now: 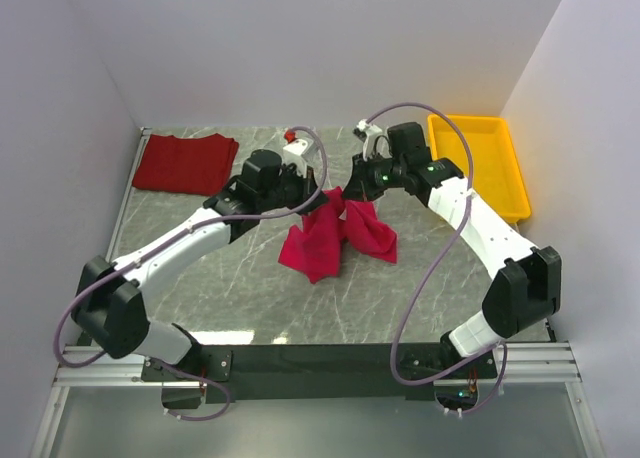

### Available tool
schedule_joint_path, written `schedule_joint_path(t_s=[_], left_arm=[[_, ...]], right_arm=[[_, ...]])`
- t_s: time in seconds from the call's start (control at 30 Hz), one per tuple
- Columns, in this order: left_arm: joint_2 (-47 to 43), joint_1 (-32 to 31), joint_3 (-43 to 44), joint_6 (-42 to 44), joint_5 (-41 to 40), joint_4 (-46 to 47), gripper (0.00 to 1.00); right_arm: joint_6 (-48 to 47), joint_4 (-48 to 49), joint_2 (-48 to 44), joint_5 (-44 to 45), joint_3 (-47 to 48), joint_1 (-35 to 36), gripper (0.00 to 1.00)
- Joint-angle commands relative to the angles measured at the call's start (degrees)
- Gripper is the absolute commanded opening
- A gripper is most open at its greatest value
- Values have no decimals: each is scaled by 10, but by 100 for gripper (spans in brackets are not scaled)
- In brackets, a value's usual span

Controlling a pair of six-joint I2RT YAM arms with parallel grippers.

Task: Fold and stack the t-shirts
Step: Flatten the tshirt out

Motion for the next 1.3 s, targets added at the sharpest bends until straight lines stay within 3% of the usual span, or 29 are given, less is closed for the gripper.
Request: schedule_joint_path(t_s=[0.0, 0.23, 0.4, 0.53, 0.7, 0.8, 0.93, 1.0, 1.13, 1.17, 1.2, 1.27], left_arm=[[-64, 4, -4, 21, -20, 24, 1], [-194, 8, -25, 66, -92, 26, 1], [-288, 9, -12, 125, -194, 32, 1], [-349, 9, 39, 182, -265, 41, 1], [-337, 9, 144, 281, -281, 54, 1], [-302, 9, 170, 311, -266, 47, 1], [-241, 10, 159, 311, -194, 21, 1], [-221, 11, 142, 290, -113, 12, 1], [-159, 15, 132, 271, 32, -74, 1], [-147, 15, 131, 270, 53, -100, 1], [-134, 19, 123, 270, 112, -125, 1], [-99, 21, 98, 265, 155, -162, 1]], right_arm=[[-14, 3, -33, -37, 54, 4, 0], [-64, -44, -22, -122, 217, 32, 0], [-57, -40, -1, -137, 341, 94, 0], [-3, 13, 15, -127, 466, 124, 0], [57, 79, 1, -85, 507, 132, 0], [54, 71, -32, -63, 459, 132, 0], [36, 87, -109, -41, 247, 130, 0], [11, 91, -151, -49, 151, 129, 0], [-75, 81, -210, -119, 36, 77, 7], [-86, 77, -219, -129, 21, 35, 10], [-92, 74, -237, -134, -7, 15, 11], [-118, 66, -256, -118, -38, -30, 13]])
